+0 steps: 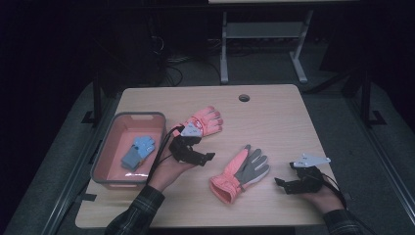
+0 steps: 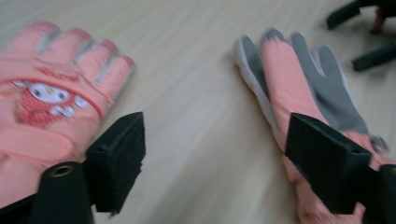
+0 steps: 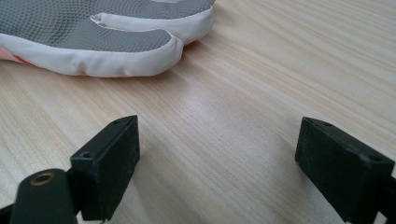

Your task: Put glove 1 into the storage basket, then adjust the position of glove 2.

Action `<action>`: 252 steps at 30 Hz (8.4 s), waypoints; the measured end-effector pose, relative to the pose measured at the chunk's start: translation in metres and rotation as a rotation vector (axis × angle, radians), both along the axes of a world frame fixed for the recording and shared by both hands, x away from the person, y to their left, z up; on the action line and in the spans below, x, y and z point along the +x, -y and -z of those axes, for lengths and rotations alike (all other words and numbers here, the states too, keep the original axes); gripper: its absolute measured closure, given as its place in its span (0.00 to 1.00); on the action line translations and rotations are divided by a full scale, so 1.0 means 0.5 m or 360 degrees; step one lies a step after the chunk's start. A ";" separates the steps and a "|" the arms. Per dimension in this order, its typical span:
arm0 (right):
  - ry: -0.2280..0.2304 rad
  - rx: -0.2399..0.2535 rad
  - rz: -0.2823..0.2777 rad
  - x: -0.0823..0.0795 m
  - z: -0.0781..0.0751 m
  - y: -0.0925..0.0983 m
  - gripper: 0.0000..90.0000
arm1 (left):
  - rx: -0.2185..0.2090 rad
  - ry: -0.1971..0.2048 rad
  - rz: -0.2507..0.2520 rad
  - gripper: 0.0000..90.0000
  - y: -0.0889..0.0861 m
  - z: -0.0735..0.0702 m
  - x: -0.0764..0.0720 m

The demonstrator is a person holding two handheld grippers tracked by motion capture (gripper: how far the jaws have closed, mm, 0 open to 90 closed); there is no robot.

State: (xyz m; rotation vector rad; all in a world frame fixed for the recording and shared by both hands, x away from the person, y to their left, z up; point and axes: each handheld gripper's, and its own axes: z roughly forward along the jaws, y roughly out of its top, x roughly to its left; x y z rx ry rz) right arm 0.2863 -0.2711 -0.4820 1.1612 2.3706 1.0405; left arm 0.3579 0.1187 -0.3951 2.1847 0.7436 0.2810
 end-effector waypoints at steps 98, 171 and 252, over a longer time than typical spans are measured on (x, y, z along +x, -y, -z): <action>0.0003 0.0005 -0.0021 -0.002 0.000 0.001 0.15 | 0.0203 -0.0103 -0.0137 0.64 0.123 0.034 0.144; -0.0038 0.0130 -0.0339 0.000 -0.059 -0.113 0.88 | -0.0143 -0.0382 -0.0012 0.89 0.053 -0.076 0.056; 0.0051 0.0207 -0.0233 0.076 -0.110 -0.219 1.00 | 0.0038 -0.0416 0.0246 0.45 0.095 0.018 0.017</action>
